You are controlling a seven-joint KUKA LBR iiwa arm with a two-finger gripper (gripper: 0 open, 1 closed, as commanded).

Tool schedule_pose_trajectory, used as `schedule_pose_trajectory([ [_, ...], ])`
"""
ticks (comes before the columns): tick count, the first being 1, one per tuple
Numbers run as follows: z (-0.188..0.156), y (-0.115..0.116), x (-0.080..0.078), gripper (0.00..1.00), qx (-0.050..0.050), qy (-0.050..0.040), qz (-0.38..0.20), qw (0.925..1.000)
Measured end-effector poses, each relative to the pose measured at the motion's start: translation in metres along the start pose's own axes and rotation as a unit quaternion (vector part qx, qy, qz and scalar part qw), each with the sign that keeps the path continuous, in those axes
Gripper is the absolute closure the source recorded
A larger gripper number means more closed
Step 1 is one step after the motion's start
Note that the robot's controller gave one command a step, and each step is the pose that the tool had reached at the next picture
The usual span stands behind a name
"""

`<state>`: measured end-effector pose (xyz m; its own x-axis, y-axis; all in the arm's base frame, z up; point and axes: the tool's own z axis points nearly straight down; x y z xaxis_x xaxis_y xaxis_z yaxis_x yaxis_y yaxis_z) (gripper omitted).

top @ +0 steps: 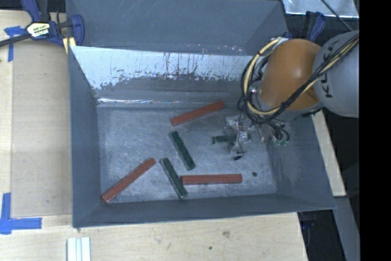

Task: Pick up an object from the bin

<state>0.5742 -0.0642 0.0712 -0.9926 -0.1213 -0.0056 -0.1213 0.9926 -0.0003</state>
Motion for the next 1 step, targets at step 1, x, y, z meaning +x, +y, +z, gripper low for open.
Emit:
schedule_pose_trajectory([
  [1,-0.1516,-0.0154,-0.0215,1.0,0.002,-0.0039,-0.004,1.0],
])
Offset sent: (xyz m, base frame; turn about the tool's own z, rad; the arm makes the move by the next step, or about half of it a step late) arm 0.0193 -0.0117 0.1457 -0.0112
